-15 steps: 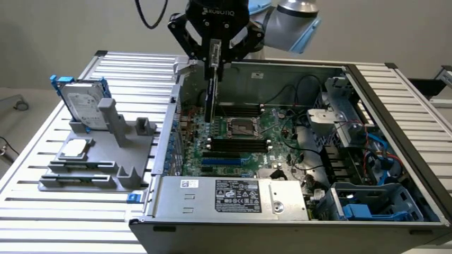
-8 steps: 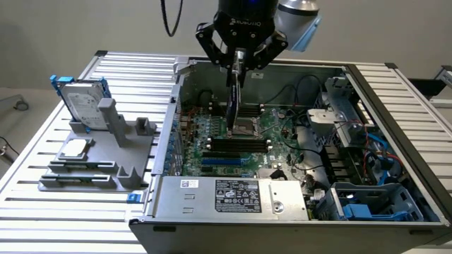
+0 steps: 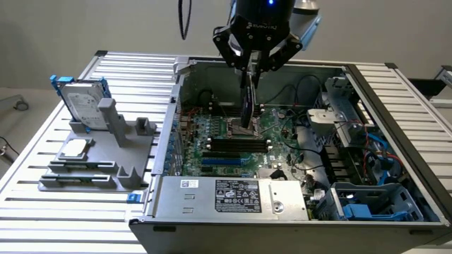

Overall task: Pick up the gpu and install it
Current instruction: 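Pick up the gpu and move the gpu toward the slot, then insert the gpu into the slot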

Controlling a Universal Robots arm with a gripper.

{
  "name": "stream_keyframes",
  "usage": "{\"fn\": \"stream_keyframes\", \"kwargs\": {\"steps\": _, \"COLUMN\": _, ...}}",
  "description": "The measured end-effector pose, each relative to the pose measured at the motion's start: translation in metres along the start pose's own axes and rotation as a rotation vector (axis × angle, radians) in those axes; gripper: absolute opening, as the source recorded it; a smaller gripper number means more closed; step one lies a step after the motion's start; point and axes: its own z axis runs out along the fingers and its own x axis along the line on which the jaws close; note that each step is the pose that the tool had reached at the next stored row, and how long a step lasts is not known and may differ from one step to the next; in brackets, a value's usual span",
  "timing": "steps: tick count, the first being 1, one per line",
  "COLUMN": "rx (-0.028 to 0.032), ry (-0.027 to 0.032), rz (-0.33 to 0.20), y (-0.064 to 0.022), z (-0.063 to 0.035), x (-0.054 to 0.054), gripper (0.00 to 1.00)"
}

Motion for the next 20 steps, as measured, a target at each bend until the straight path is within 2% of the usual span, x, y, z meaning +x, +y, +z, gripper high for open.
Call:
{"fn": "stream_keyframes", "kwargs": {"steps": 2, "rx": -0.0005, "ry": -0.0174, "rz": -0.001, "y": 0.0028, "z": 0.0005, "x": -0.0010, "gripper": 0.26}}
{"fn": "stream_keyframes", "kwargs": {"steps": 3, "rx": -0.0005, "ry": -0.0201, "rz": -0.001, "y": 0.0025, "z": 0.0007, "x": -0.0010, "gripper": 0.26}}
{"fn": "stream_keyframes", "kwargs": {"steps": 20, "rx": -0.0011, "ry": -0.0202, "rz": -0.001, "y": 0.0024, "z": 0.0008, "x": -0.0010, "gripper": 0.26}}
